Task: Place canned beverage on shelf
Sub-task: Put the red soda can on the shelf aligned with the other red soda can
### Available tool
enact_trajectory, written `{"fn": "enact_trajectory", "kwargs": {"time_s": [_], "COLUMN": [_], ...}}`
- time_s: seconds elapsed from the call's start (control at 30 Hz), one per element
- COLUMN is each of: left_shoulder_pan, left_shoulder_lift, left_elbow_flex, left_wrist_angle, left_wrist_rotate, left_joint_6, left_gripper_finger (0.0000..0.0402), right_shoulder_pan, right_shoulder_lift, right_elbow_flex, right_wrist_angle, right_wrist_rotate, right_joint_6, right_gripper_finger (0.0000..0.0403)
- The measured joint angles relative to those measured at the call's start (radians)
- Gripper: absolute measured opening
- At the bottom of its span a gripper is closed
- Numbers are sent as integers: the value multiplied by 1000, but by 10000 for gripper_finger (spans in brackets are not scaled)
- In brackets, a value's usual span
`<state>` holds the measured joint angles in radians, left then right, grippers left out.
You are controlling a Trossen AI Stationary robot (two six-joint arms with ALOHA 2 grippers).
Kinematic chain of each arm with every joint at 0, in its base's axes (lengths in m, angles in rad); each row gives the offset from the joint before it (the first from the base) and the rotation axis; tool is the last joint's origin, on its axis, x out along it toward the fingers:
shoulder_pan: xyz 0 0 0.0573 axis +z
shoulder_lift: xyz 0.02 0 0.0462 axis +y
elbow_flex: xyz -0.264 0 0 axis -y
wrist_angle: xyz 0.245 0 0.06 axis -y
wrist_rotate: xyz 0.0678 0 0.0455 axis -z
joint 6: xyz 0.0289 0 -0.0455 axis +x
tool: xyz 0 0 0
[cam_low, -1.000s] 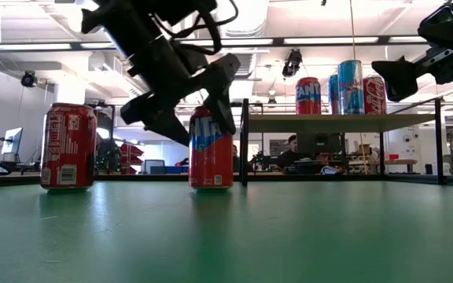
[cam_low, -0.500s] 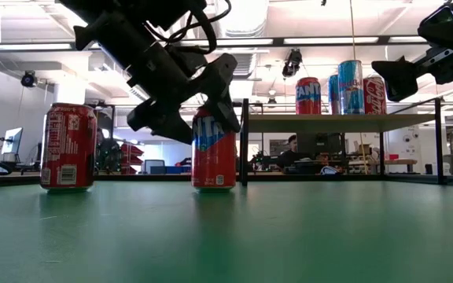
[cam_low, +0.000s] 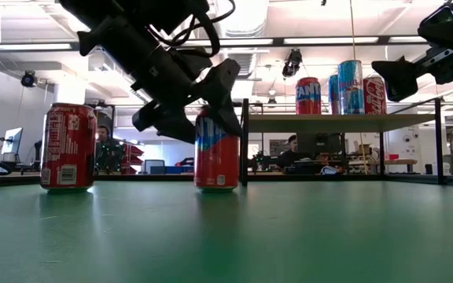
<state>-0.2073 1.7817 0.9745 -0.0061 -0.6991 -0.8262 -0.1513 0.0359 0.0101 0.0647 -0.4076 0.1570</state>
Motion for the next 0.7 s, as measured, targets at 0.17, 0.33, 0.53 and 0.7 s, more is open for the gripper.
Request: {"fn": "enact_trajectory", "kwargs": {"time_s": [0.17,0.33,0.53,0.7], "left_shoulder_pan": [0,0,0,3], "left_shoulder_lift": [0,0,3,3], "left_elbow_flex": [0,0,31,104], "left_wrist_angle": [19,31,23,-51], "left_wrist_rotate": [8,30,45,63], "left_joint_6": [23,16,20,39], "left_gripper_finger": [287,286,286,286], "right_shoulder_pan": [0,0,0,0], "right_shoulder_lift": [0,0,0,0], "right_elbow_flex": [0,0,0,0], "right_wrist_angle": [0,0,0,0], "right_wrist_rotate": [0,0,0,0], "right_joint_6": [0,0,0,0], "right_gripper_finger": [359,359,359,359]}}
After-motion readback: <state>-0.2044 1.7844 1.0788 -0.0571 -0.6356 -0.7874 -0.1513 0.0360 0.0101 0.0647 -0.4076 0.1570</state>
